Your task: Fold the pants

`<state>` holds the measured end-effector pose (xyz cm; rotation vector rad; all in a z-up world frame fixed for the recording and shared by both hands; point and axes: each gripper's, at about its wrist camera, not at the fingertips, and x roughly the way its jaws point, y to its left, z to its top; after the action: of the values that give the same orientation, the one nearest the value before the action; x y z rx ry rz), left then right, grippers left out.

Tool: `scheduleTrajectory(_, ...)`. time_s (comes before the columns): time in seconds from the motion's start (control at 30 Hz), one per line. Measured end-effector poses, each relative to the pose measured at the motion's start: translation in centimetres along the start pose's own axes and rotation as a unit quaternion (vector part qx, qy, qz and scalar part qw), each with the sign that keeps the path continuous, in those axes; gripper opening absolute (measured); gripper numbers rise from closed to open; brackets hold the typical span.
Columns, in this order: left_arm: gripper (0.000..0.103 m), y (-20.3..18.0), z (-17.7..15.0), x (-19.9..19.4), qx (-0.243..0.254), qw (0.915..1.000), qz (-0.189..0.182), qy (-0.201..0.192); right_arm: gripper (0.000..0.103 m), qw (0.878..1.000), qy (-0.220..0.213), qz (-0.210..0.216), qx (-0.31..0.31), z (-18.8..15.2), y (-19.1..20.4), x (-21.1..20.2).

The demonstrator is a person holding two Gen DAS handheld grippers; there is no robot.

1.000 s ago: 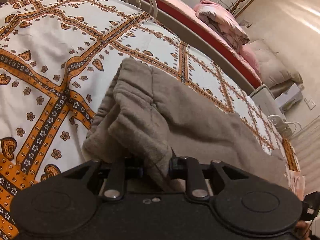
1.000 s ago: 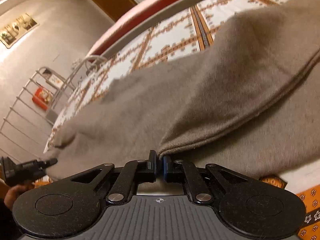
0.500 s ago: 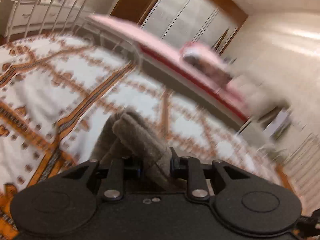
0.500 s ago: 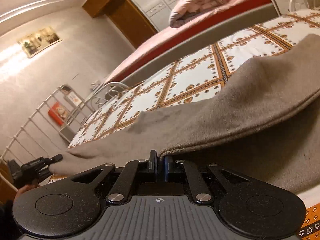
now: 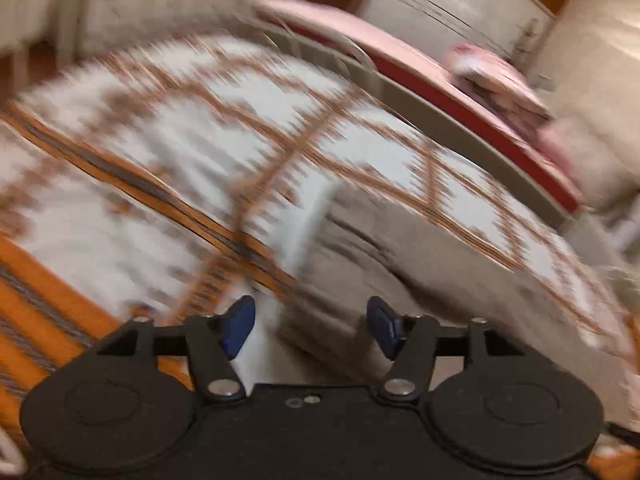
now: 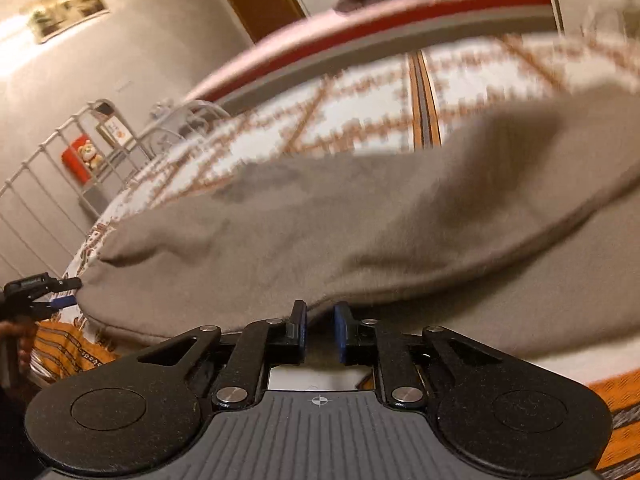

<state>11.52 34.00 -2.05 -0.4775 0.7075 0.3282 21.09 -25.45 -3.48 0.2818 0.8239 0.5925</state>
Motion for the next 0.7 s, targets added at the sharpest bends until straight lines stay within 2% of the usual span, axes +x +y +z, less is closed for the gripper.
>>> scheduleTrajectory(0.1, 0.051, -2.4, 0.9, -1.4, 0.035, 0.9977, -0.008, -0.058, 0.016, 0.999, -0.036, 0.003, -0.024, 0.9, 1.8, -0.2)
scheduleTrajectory(0.17, 0.051, -5.2, 1.4, -0.8, 0.069, 0.9954, -0.024, -0.062, 0.016, 0.998, -0.056, 0.015, -0.033, 1.9, 3.0, 0.5)
scheduleTrajectory(0.23, 0.053, -8.3, 1.4, 0.6, 0.121, 0.9905, -0.04, -0.053, 0.016, 0.998, -0.048, 0.026, -0.041, 3.2, 4.5, 2.8)
scheduleTrajectory(0.33, 0.056, -13.5, 0.8, 3.6, 0.217, 0.9743, -0.054, -0.029, 0.016, 0.996, -0.034, 0.038, -0.077, 4.7, 7.5, 7.6)
scheduleTrajectory(0.4, 0.06, -15.9, 0.1, 5.7, 0.271, 0.9614, -0.046, -0.013, 0.016, 0.994, -0.012, 0.055, -0.098, 5.0, 9.1, 11.3)
scheduleTrajectory(0.43, 0.065, -16.1, -0.7, 6.8, 0.285, 0.9576, -0.038, 0.001, 0.016, 0.992, 0.001, 0.062, -0.109, 5.1, 9.9, 13.2)
scheduleTrajectory(0.47, 0.065, -16.1, -0.9, 8.6, 0.291, 0.956, -0.023, 0.026, 0.016, 0.99, 0.018, 0.063, -0.125, 5.1, 10.7, 15.1)
scheduleTrajectory(0.5, 0.064, -15.5, -1.0, 9.9, 0.29, 0.9559, -0.012, 0.043, 0.016, 0.988, 0.032, 0.06, -0.139, 5.0, 11.0, 16.6)
scheduleTrajectory(0.57, 0.063, -14.0, -0.4, 10.9, 0.276, 0.9595, -0.034, 0.045, 0.015, 0.987, 0.054, 0.027, -0.152, 5.0, 10.7, 19.4)
scheduleTrajectory(0.6, 0.058, -13.6, 0.1, 10.8, 0.263, 0.9634, -0.037, 0.039, 0.015, 0.989, 0.045, 0.026, -0.138, 5.5, 10.0, 19.9)
scheduleTrajectory(0.63, 0.045, -13.3, 0.7, 10.2, 0.242, 0.9692, -0.035, 0.029, 0.015, 0.991, 0.036, 0.022, -0.125, 6.0, 9.5, 19.9)
scheduleTrajectory(0.7, 0.05, -12.8, 1.3, 8.9, 0.216, 0.9752, -0.049, -0.001, 0.015, 0.994, 0.014, 0.013, -0.11, 7.0, 8.8, 19.2)
